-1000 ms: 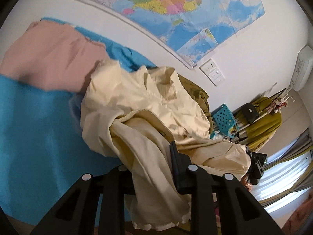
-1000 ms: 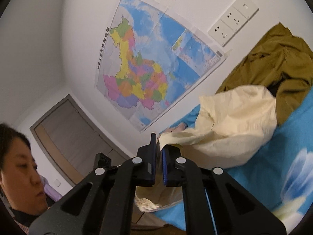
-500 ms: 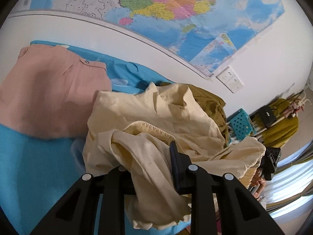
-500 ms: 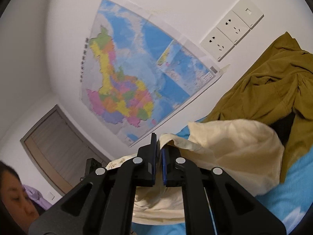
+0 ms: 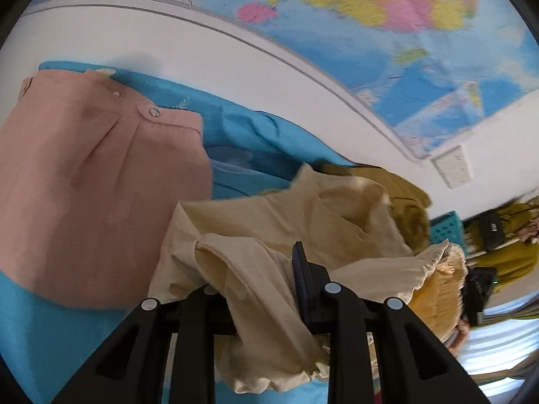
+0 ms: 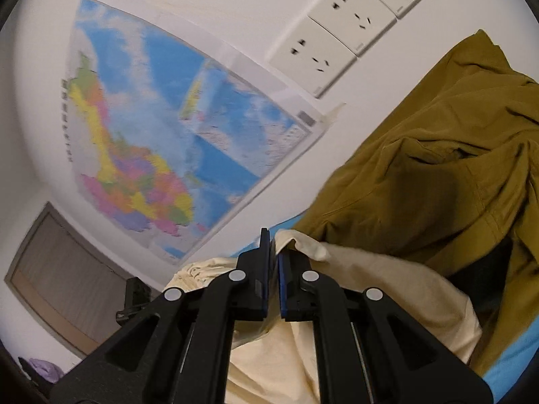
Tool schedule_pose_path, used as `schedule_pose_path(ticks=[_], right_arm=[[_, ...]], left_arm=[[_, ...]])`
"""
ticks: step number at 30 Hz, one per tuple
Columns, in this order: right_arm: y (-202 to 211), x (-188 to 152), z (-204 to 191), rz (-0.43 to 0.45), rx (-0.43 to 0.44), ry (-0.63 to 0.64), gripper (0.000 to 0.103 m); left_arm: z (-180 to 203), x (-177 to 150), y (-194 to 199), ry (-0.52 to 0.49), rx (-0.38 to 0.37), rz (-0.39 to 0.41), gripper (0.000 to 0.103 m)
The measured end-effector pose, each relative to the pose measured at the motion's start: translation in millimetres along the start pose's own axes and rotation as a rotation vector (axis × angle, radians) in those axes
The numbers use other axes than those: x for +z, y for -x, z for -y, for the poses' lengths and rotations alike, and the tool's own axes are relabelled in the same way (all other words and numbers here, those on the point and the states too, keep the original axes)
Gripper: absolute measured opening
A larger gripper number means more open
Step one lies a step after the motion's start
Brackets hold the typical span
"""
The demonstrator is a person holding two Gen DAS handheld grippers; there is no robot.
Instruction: Fold large clothes
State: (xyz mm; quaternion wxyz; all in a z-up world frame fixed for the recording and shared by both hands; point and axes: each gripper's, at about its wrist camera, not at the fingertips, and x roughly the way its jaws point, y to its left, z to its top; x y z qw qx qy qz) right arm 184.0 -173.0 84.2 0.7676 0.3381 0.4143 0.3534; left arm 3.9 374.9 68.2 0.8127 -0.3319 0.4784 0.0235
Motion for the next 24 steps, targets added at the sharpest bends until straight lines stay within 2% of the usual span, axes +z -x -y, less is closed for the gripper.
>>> schedule_pose_path(ticks=[2, 9, 12, 13, 16, 17, 19, 22, 24], right_arm=[[-13, 5, 7, -0.01, -0.053, 0.01, 0.004], [-41, 9, 21, -0.015, -0.188, 0.033, 0.005], [-32, 0, 4, 0.012, -0.219, 0.115, 0.021], [-25, -8, -7, 0.034, -0.234, 0.169, 0.031], [-5, -33, -38, 0.117, -0.274, 0.311, 0.075], [-2, -42, -47, 0.129, -0.27, 0.352, 0.077], [-6, -64, -64, 0.076, -0.25, 0.444, 0.078], [-37, -100, -74, -0.094, -0.219, 0.558, 0.082], [-62, -116, -70, -0.18, -0.262, 0.605, 0.083]], left_arm=[[-6, 11, -18, 0.021, 0.03, -0.022, 0.023], [-23, 38, -61, 0.078, 0.056, -0.085, 0.024], [-31, 44, -77, 0.115, 0.057, -0.112, 0.025], [-34, 46, -81, 0.124, 0.054, -0.117, 0.025], [-37, 48, -89, 0.128, 0.051, -0.131, 0.025], [-38, 48, -91, 0.134, 0.051, -0.133, 0.025], [-39, 49, -93, 0.136, 0.051, -0.131, 0.025], [-36, 47, -90, 0.129, 0.038, -0.117, 0.029], [-34, 44, -86, 0.107, 0.019, -0.101, 0.035]])
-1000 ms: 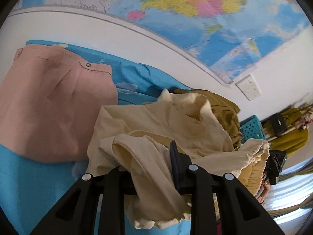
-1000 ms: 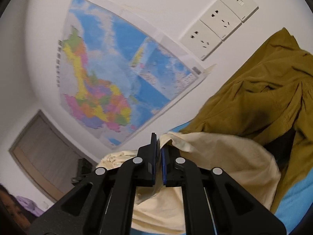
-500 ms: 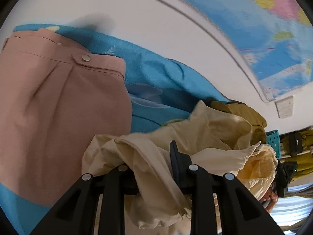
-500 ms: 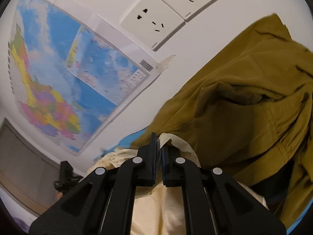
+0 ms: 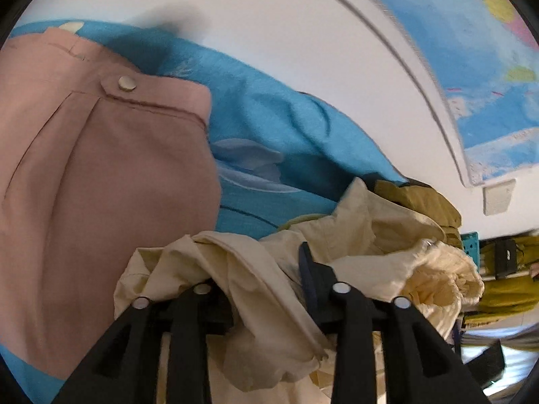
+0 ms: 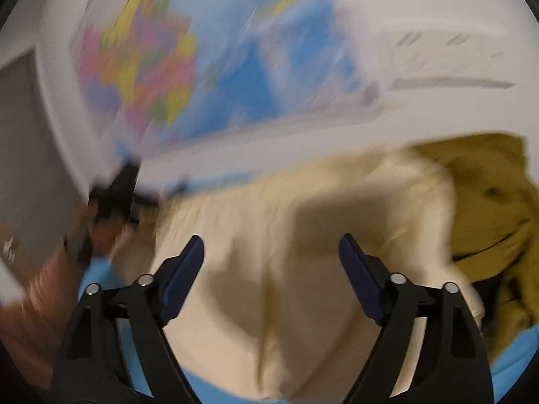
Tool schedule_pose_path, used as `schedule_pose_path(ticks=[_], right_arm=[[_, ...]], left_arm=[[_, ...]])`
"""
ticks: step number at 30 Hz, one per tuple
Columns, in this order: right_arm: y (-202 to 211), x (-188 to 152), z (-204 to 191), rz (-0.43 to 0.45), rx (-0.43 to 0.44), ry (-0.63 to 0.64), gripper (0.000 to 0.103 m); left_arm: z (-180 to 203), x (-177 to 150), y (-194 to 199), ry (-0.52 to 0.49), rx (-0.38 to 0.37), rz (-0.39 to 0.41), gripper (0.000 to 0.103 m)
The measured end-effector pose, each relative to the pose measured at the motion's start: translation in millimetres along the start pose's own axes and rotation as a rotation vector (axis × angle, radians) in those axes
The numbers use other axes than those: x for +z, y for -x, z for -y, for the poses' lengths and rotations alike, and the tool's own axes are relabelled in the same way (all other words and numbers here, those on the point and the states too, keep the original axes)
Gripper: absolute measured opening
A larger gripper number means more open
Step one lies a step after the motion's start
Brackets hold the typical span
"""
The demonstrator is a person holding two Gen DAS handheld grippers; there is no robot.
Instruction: Fold large clothes
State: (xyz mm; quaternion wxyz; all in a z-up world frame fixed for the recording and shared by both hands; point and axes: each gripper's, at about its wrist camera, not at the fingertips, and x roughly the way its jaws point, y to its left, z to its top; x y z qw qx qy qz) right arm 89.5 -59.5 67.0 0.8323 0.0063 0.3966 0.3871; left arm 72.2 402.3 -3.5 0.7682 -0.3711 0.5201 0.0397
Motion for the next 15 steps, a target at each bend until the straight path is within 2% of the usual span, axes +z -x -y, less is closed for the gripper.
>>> schedule_pose_path(ticks=[1, 2, 3, 4, 5, 8, 12, 15], right_arm=[[-12, -3, -3, -0.027, -0.015, 0.027, 0.078], [-19, -5, -2, -0.042, -0.011, 0.036, 0.052], [-28, -6, 1, -0.062, -0.015, 0.036, 0.039], [-32, -6, 3, -0.068, -0.024, 0.035, 0.017], [-34, -4, 8, -0.058, -0.017, 0.031, 0.003], [-24, 4, 20, 0.002, 0.022, -0.028, 0.002], [-7, 23, 29, 0.079, 0.026, -0.061, 0.002], [-4, 44, 27, 0.135, 0.017, -0.065, 0.001]], left_arm=[[3, -1, -1, -0.006, -0.002, 0.005, 0.038], [5, -2, -1, -0.017, -0.001, 0.006, 0.04], [8, -4, -1, -0.027, -0.002, 0.006, 0.042], [10, -7, 2, -0.035, -0.014, 0.013, 0.046], [12, -10, 7, -0.046, -0.035, 0.023, 0.052], [20, -21, 29, -0.11, -0.116, 0.072, 0.058], [44, -52, 67, -0.308, -0.214, 0.177, 0.062], [64, -73, 73, -0.429, -0.234, 0.223, 0.065]])
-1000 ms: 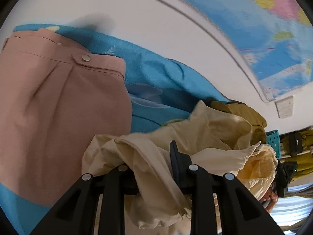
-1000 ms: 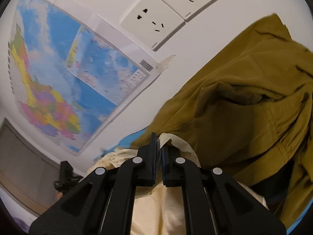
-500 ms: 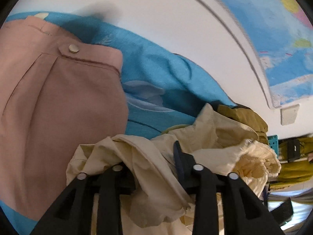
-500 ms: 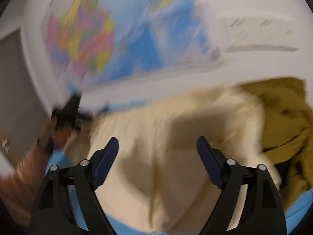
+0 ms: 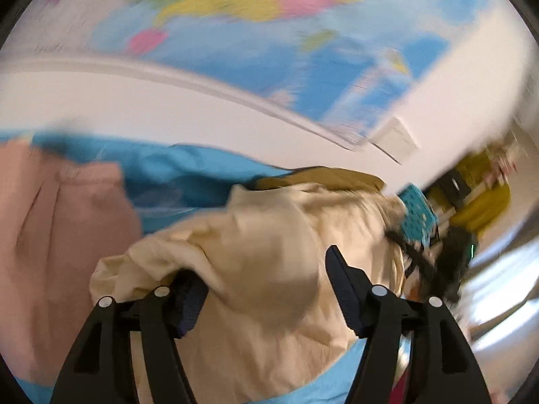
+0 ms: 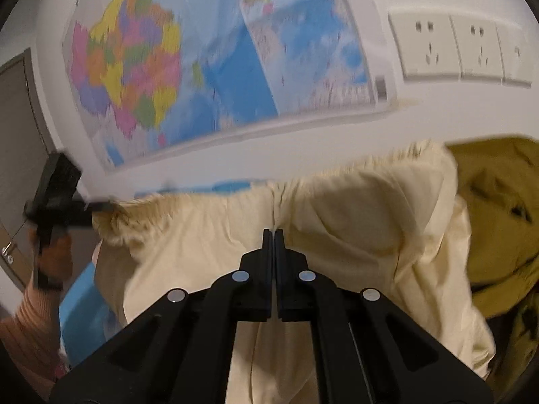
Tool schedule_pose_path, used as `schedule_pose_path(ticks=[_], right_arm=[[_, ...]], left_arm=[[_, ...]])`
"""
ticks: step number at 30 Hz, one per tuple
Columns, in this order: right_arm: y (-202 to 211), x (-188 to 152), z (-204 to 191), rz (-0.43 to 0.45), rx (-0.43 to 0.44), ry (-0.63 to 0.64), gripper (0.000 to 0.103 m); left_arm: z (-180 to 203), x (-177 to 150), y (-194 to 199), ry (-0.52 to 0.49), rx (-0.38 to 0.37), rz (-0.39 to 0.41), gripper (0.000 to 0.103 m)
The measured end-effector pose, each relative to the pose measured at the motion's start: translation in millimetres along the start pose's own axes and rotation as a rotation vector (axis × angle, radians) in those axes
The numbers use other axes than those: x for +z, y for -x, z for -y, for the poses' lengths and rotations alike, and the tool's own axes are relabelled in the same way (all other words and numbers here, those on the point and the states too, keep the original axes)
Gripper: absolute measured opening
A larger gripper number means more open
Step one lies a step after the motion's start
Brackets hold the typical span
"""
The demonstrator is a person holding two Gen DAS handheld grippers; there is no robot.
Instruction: Fold large clothes
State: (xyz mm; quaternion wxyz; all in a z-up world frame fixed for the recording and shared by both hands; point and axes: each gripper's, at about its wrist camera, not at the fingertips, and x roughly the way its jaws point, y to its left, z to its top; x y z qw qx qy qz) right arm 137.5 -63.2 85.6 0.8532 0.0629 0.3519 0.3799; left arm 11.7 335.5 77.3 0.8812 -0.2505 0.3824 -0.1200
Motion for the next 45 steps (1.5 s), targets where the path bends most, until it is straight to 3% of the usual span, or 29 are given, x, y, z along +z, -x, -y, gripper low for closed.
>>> schedule_pose_path(ticks=[3, 6, 9, 12, 15, 16, 17, 20, 23, 26, 28, 30, 32, 34, 35, 36, 37, 38, 39, 41, 43, 45], right_arm=[[-10, 14, -6, 0.033, -0.002, 0.012, 0.001], [-35, 14, -6, -0.008, -0.04, 0.038, 0.001], [-58, 3, 2, -0.073, -0.097, 0.047, 0.001], [-63, -6, 13, -0.103, -0.1, 0.026, 0.002], [-53, -7, 14, -0.1, -0.103, 0.032, 0.012], [-44, -8, 14, -0.09, -0.088, 0.037, 0.02], [-31, -9, 13, -0.071, -0.079, 0.043, 0.037], [17, -18, 16, 0.01, -0.083, 0.077, 0.059], [47, -35, 27, 0.034, -0.157, 0.093, 0.077], [64, -58, 49, -0.009, -0.213, 0.066, 0.086], [69, -71, 60, -0.039, -0.215, 0.051, 0.089], [70, -86, 68, -0.061, -0.204, 0.035, 0.091], [63, -95, 72, -0.097, -0.185, 0.033, 0.091], [53, -102, 72, -0.117, -0.179, 0.047, 0.087], [47, -103, 73, -0.133, -0.156, 0.049, 0.07], [45, -104, 74, -0.139, -0.131, 0.039, 0.06], [43, -102, 76, -0.142, -0.111, 0.02, 0.041], [42, -101, 76, -0.153, -0.087, 0.014, 0.013], [44, -99, 75, -0.155, -0.059, -0.007, 0.008], [58, -91, 68, -0.138, -0.023, -0.024, 0.005], [82, -81, 62, -0.093, 0.053, -0.064, 0.005], [126, -68, 49, -0.02, 0.107, -0.065, 0.004]], left_arm=[[8, -5, 0, -0.03, -0.03, 0.026, 0.069], [7, -8, -7, -0.027, -0.049, 0.051, 0.071], [17, -17, -32, -0.126, 0.08, 0.005, 0.074], [20, -27, -77, -0.194, 0.243, -0.13, 0.074], [10, -29, -122, -0.189, 0.406, -0.231, 0.06], [7, -26, -131, -0.185, 0.443, -0.237, 0.054], [5, -23, -134, -0.177, 0.455, -0.228, 0.05], [1, -12, -133, -0.12, 0.463, -0.169, 0.046], [4, -14, -115, -0.101, 0.423, -0.097, 0.047], [5, -32, -58, -0.128, 0.366, 0.039, 0.064], [1, -47, -22, -0.129, 0.383, 0.12, 0.078], [-7, -64, 8, -0.12, 0.427, 0.184, 0.083], [-17, -83, 24, -0.123, 0.47, 0.18, 0.092], [-29, -101, 25, -0.129, 0.481, 0.122, 0.094], [-31, -106, 20, -0.133, 0.482, 0.086, 0.094], [-33, -115, 9, -0.149, 0.479, 0.029, 0.094], [-35, -120, 0, -0.163, 0.483, 0.001, 0.09], [-38, -125, -10, -0.174, 0.489, -0.015, 0.074], [-39, -128, -16, -0.169, 0.487, -0.022, 0.067], [-42, -127, -13, -0.127, 0.455, -0.01, 0.033], [-36, -121, -5, -0.102, 0.436, 0.0, 0.021], [-30, -115, 21, -0.066, 0.329, 0.046, 0.018]])
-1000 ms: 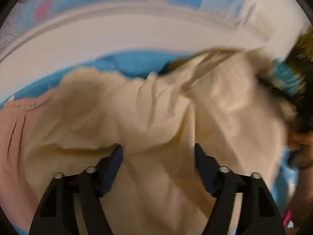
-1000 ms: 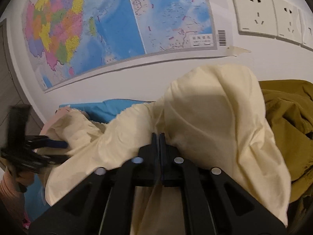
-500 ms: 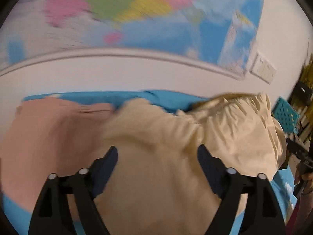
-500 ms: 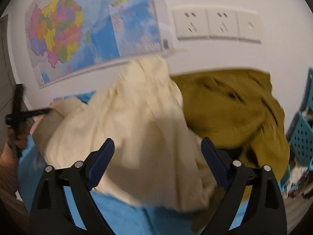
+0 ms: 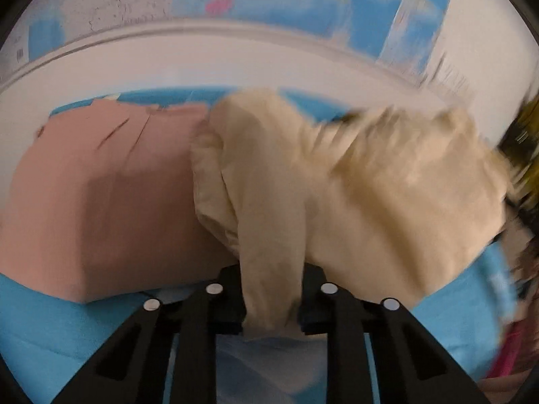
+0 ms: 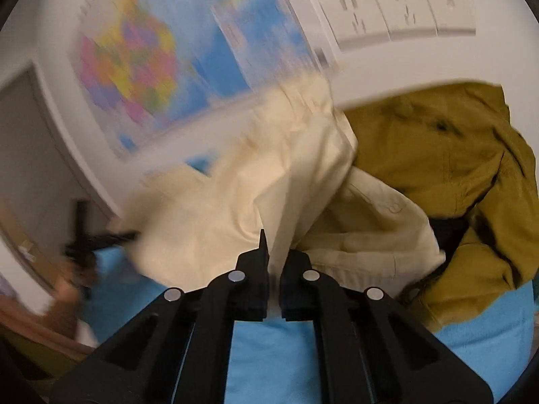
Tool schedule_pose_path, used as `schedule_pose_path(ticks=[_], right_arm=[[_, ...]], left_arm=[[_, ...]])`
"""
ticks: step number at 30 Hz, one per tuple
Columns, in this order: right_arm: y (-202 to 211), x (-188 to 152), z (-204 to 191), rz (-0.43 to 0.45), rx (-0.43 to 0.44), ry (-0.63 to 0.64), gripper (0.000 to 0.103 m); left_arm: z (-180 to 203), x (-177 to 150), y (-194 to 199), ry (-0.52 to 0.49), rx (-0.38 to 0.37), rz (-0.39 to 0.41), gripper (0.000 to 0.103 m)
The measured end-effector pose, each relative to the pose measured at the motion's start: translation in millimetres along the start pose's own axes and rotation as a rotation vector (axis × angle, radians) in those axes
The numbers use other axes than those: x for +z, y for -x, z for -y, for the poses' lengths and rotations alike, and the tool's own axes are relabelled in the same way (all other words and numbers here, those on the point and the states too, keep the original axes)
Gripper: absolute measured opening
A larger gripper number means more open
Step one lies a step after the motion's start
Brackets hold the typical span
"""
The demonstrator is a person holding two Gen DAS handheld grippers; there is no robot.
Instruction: Fold large clothes
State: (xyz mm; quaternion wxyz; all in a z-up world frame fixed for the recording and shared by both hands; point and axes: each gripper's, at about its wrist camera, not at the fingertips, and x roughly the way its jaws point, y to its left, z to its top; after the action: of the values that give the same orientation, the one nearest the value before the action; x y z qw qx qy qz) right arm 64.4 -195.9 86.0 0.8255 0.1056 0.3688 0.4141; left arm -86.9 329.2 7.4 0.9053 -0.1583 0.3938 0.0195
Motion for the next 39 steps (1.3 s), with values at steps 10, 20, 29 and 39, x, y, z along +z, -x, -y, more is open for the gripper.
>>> schedule_pose_path(ticks=[10, 20, 29, 39], right_arm=[[58, -67, 52, -0.117, -0.186, -0.179, 0.004], [52, -43, 15, -0.058, -0.311, -0.032, 0.071], [-68, -30, -5, -0.294, -0.287, 0.118, 0.057], [-34, 4, -30, -0.038, -0.282, 0.159, 0.003]], left_arm=[[-22, -46, -3, 0.148, -0.101, -0.153, 0.023], [26, -9, 17, -0.122, 0.148, -0.001, 0.076], [51, 22, -68, -0.284, 0.214, -0.186, 0.059], [49, 53, -49, -0.167, 0.108, -0.078, 0.006]])
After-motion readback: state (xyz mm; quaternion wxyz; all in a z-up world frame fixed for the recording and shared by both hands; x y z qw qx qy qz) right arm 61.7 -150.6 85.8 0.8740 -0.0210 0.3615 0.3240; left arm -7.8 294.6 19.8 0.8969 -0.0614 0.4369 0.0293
